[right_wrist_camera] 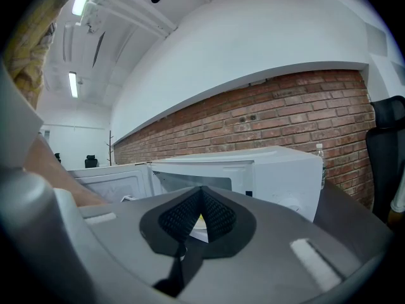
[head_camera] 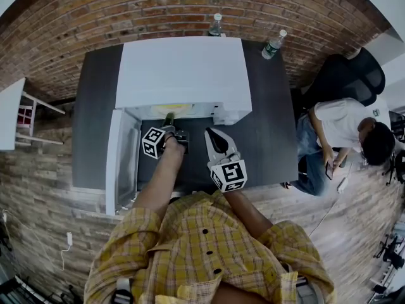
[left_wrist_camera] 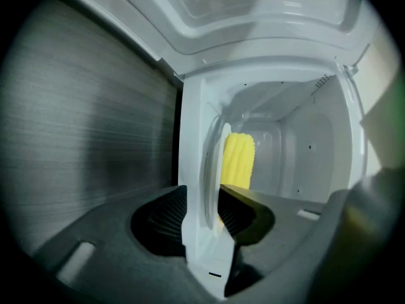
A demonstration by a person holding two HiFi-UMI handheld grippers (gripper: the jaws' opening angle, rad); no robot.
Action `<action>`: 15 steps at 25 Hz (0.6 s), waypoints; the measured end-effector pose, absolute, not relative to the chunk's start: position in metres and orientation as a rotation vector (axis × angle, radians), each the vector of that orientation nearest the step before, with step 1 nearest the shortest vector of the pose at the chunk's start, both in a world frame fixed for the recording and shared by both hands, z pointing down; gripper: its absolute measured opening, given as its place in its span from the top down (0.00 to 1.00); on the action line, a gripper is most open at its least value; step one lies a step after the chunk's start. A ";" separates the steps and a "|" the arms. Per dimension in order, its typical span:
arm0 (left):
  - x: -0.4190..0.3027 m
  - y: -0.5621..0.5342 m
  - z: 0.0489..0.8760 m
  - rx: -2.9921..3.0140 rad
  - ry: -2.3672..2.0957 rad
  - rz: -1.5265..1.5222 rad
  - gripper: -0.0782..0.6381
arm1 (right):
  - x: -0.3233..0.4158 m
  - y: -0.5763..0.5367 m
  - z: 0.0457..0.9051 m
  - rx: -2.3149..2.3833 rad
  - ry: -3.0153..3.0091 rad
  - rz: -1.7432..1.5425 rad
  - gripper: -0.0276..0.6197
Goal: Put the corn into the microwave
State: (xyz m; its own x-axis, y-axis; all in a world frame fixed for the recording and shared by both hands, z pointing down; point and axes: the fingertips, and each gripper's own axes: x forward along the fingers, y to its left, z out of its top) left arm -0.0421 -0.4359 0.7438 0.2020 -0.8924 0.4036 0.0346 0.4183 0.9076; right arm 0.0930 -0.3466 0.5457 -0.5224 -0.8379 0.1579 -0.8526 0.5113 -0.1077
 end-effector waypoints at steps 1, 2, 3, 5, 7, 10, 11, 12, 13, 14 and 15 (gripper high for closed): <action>-0.042 -0.436 0.744 0.927 -1.186 -0.795 0.68 | 0.093 -0.346 0.546 1.490 -2.656 0.262 0.96; -0.042 -0.436 0.744 0.928 -1.186 -0.794 0.68 | 0.093 -0.346 0.546 1.490 -2.656 0.261 0.96; -0.043 -0.436 0.744 0.929 -1.187 -0.794 0.68 | 0.093 -0.345 0.545 1.489 -2.657 0.259 0.96; -0.044 -0.436 0.745 0.929 -1.189 -0.791 0.67 | 0.092 -0.344 0.545 1.487 -2.658 0.256 0.96; -0.046 -0.437 0.747 0.929 -1.187 -0.787 0.65 | 0.092 -0.344 0.544 1.487 -2.659 0.255 0.96; -0.047 -0.439 0.750 0.928 -1.172 -0.781 0.62 | 0.093 -0.343 0.543 1.493 -2.658 0.254 0.96; -0.048 -0.439 0.750 0.928 -1.167 -0.780 0.61 | 0.093 -0.343 0.543 1.495 -2.657 0.252 0.96; -0.048 -0.439 0.751 0.928 -1.163 -0.779 0.60 | 0.094 -0.342 0.543 1.496 -2.657 0.250 0.96; -0.047 -0.439 0.751 0.928 -1.157 -0.778 0.60 | 0.094 -0.342 0.542 1.498 -2.657 0.247 0.96; -0.046 -0.438 0.751 0.928 -1.150 -0.778 0.59 | 0.095 -0.341 0.542 1.500 -2.657 0.244 0.96; -0.046 -0.438 0.751 0.928 -1.144 -0.779 0.59 | 0.095 -0.340 0.541 1.502 -2.657 0.241 0.96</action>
State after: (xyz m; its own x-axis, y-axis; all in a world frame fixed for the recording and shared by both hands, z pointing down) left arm -0.0455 -0.4378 0.7507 0.2445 -0.8842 0.3981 0.0462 0.4207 0.9060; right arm 0.0952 -0.3405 0.5408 -0.5160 -0.8440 0.1464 -0.8565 0.5068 -0.0975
